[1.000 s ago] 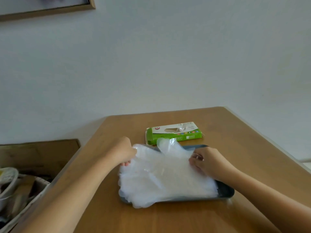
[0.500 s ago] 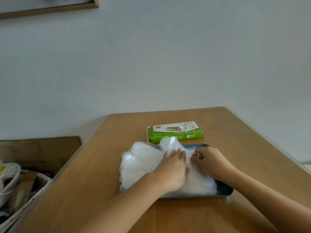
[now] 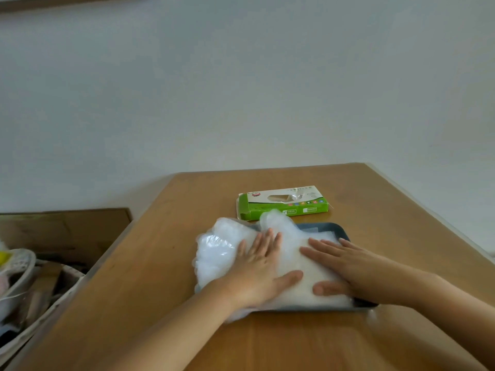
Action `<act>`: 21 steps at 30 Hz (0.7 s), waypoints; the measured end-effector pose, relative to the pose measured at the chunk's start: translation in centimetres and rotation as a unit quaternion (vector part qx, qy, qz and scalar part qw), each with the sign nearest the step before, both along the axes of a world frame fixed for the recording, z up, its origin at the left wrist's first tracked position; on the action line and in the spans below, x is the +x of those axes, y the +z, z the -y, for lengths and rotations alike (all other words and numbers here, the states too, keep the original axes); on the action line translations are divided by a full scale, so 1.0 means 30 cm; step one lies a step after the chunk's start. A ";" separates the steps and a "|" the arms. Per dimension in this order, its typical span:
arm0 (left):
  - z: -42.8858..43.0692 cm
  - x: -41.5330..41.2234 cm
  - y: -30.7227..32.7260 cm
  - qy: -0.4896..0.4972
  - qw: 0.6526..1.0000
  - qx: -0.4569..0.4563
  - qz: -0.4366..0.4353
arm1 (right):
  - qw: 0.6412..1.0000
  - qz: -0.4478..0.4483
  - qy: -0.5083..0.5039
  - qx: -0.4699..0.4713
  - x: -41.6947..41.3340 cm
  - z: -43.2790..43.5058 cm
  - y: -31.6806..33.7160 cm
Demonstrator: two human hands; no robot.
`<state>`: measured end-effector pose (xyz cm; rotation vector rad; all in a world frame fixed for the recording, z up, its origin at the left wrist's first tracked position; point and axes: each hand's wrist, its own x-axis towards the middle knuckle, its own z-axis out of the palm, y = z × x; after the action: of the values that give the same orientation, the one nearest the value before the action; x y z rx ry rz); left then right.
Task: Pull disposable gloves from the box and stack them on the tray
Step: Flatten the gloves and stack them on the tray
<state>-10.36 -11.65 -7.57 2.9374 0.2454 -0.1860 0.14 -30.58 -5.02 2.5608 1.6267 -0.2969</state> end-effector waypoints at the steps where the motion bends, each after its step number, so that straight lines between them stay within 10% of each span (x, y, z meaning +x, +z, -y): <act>1: -0.024 -0.015 0.010 0.004 1.000 0.002 -0.014 | 1.000 0.000 0.001 -0.012 0.007 0.010 0.011; 11: -0.178 -0.105 0.170 0.012 0.989 0.070 -0.134 | 0.988 -0.110 -0.048 -0.099 0.061 -0.011 0.155; 21: -0.322 0.206 0.262 0.093 0.979 -0.122 0.136 | 0.949 -0.046 -0.067 0.304 0.380 -0.355 0.132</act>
<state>-4.18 -1.99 0.28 2.6364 0.4204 0.1972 11.55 -19.94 -1.06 3.1506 1.8002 0.1058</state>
